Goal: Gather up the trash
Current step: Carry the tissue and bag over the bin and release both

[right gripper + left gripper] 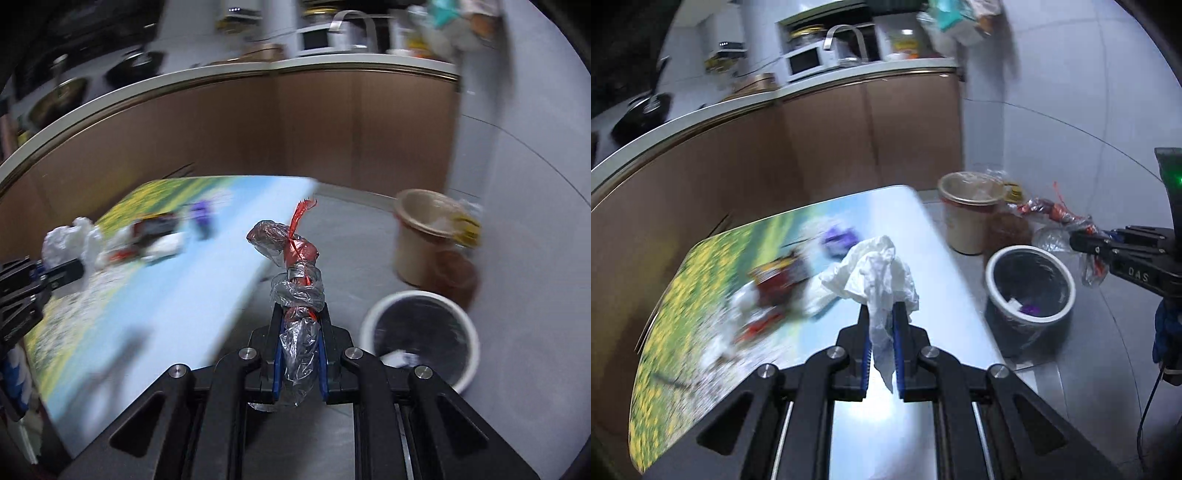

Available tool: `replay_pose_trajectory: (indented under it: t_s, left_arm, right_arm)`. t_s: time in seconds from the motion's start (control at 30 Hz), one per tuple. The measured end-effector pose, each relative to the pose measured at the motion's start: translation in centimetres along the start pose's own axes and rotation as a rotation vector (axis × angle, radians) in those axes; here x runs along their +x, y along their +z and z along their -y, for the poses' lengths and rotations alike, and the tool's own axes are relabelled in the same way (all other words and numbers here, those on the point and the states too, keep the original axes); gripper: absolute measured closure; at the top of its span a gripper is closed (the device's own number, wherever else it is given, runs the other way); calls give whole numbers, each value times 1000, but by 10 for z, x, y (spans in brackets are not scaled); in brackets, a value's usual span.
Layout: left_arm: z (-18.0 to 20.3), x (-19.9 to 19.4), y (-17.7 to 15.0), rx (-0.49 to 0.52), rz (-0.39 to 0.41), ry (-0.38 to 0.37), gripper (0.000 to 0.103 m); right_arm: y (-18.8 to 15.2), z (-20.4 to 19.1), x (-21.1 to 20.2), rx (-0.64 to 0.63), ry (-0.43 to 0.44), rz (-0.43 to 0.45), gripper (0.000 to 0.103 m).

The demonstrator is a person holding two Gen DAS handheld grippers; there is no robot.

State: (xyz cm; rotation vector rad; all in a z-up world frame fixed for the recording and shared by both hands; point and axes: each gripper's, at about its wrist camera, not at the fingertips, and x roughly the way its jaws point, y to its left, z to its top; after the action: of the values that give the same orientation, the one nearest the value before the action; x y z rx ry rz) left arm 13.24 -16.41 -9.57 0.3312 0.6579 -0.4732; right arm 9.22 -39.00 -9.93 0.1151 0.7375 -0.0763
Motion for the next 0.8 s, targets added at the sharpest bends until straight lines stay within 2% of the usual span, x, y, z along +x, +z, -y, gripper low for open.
replay_pose_trajectory:
  t_s: [0.13,0.3,0.53,0.67,0.73,0.77,0.8]
  left_arm:
    - [38,27,24,65,-15,-54,94]
    - [77,70,54,96,-55,-147,94]
    - [139,155,101,59,-164,-355,91]
    - [176,196,110,28,-226,-442,91]
    - [191,211,112,32,-248,-461,89]
    - [197,218,113,32,-257,-469,87]
    - [202,225,114,28,-265,-477,80]
  right_arm:
    - [-4,45,8,88,-68,-11,88]
    - [-11,97,26,185,-138,-36,88]
    - [-12,148,58,254,-200,-86,85]
    - [-14,164,84,271,-214,-117,85]
    - [-15,170,100,270,-218,-137,82]
    - [-17,174,106,269,-221,-144,75]
    - [-19,176,112,268,-226,-155,66]
